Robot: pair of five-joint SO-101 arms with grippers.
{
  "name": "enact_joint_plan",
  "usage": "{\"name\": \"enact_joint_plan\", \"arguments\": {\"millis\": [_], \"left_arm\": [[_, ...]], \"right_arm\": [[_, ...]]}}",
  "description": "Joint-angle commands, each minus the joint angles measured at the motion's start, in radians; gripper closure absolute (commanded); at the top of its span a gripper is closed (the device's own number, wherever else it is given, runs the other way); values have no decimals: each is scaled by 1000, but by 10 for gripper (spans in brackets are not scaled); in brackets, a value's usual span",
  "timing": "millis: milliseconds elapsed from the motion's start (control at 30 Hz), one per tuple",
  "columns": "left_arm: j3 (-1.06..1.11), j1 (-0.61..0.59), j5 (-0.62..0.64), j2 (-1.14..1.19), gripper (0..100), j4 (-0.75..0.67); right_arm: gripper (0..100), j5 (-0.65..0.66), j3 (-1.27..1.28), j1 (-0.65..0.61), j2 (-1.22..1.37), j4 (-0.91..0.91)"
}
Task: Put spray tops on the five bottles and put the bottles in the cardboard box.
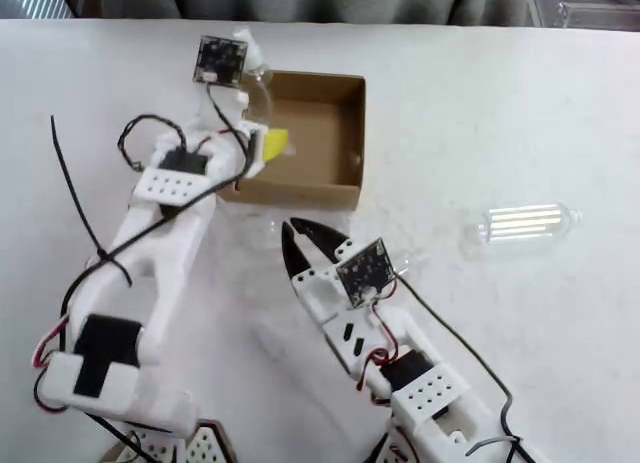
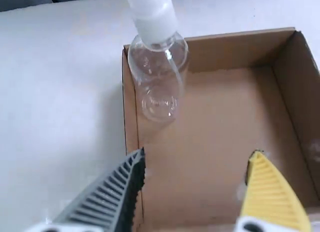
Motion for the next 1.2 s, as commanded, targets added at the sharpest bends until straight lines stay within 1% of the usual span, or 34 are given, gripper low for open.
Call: {"name": "enact_joint_plan", "arguments": {"millis": [0,200,400,467,633,700,833,933,1067,1167], "left_arm": [[77,15,-9,-156,691,6],[301,13,-9,-384,691,12],[569,5,-9,-685,700,18],[654,4,-9,-792,743,52],[802,4,-9,-1041,906,173],[847,4,-9,-1130,941,222],[922,2,-9,-1307,966,330],[976,-36,-9,-1443,969,404],[1083,-97,-9,-1630,966,437],[1180,-107,-9,-1758,966,439]], "right_arm": [[982,12,-6,7,-18,2],[982,12,-6,7,-18,2],[982,12,-6,7,-12,2],[982,12,-6,7,-10,2],[982,12,-6,7,-10,2],[982,12,-6,7,-10,2],[982,12,-6,7,-10,2],[983,12,-11,15,-16,2],[983,12,-23,53,-18,4],[983,12,-74,133,-10,39]]}}
